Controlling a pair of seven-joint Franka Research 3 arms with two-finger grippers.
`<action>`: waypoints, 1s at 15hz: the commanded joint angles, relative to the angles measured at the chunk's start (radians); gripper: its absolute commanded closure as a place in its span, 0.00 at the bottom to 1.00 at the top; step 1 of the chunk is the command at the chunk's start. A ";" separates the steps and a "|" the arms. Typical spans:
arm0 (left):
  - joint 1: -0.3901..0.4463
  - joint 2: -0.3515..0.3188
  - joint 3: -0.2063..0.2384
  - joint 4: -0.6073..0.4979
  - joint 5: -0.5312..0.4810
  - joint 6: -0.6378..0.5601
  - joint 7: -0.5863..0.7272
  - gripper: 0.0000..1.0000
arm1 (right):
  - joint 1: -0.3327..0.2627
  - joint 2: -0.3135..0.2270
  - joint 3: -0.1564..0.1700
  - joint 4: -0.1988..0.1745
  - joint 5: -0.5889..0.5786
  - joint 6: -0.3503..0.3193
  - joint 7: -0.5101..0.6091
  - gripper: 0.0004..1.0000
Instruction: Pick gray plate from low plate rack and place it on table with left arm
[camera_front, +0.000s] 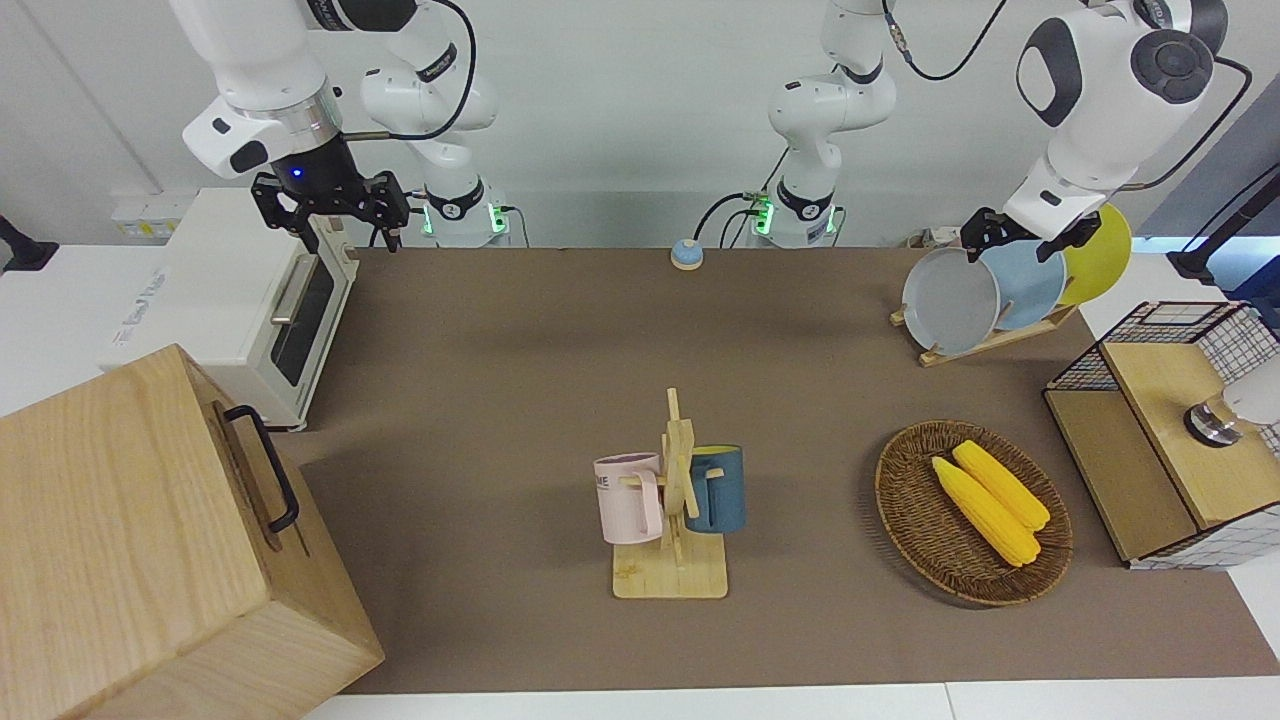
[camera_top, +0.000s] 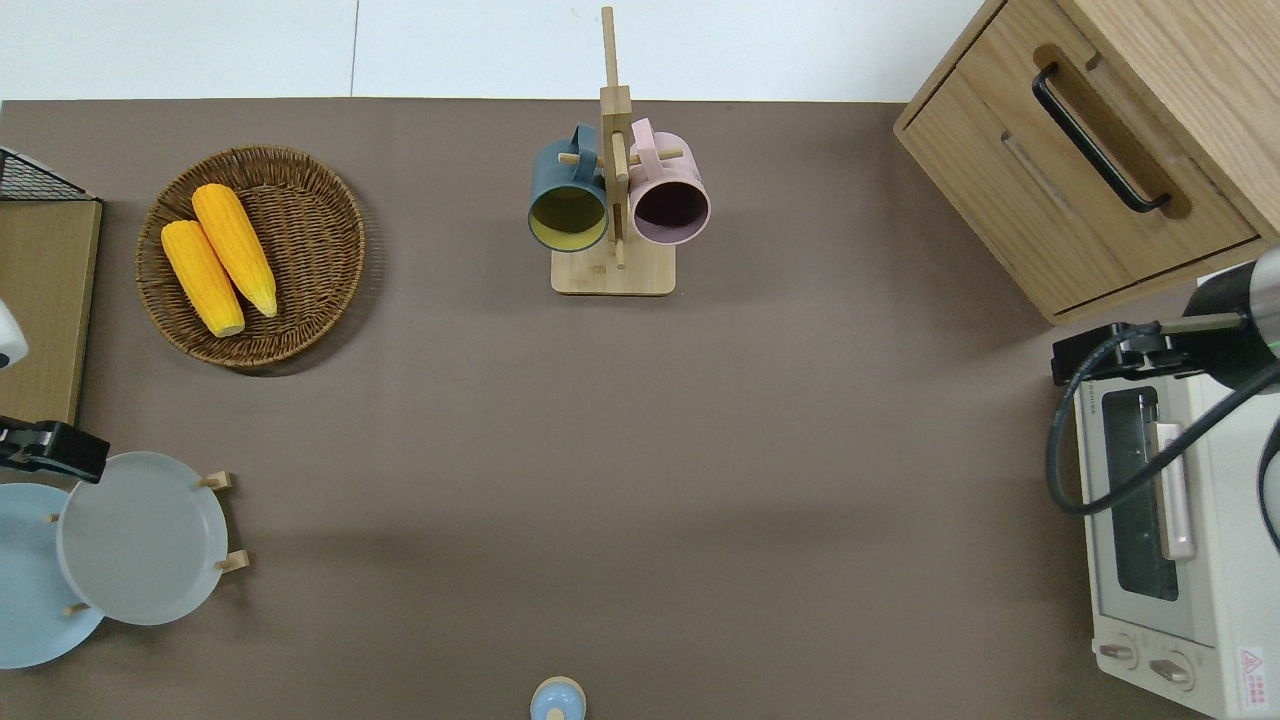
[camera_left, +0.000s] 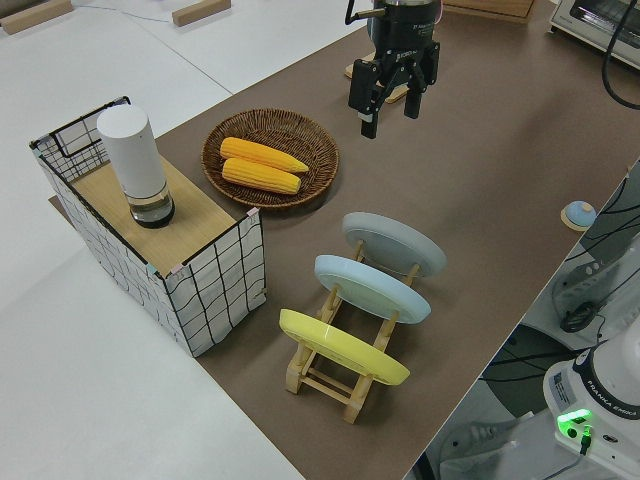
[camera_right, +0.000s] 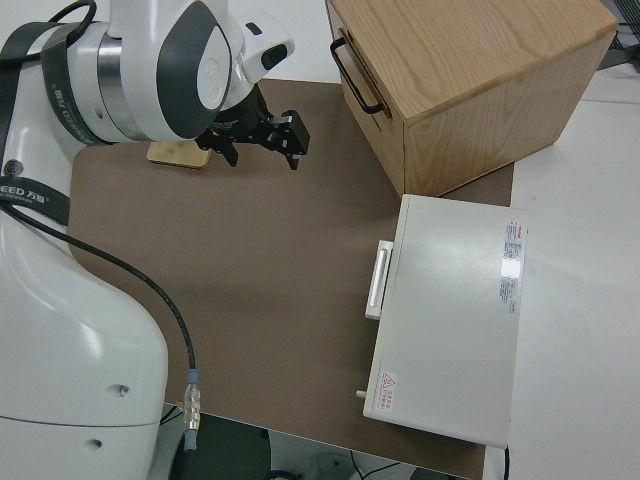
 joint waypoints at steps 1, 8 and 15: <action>0.008 -0.060 0.009 -0.113 0.020 0.070 0.015 0.00 | 0.007 0.000 -0.006 0.006 0.003 -0.001 0.004 0.02; 0.006 -0.121 0.020 -0.280 0.080 0.192 0.017 0.00 | 0.007 0.000 -0.006 0.006 0.003 -0.001 0.004 0.02; 0.034 -0.134 0.023 -0.385 0.137 0.290 0.054 0.00 | 0.007 0.002 -0.006 0.006 0.003 -0.001 0.004 0.02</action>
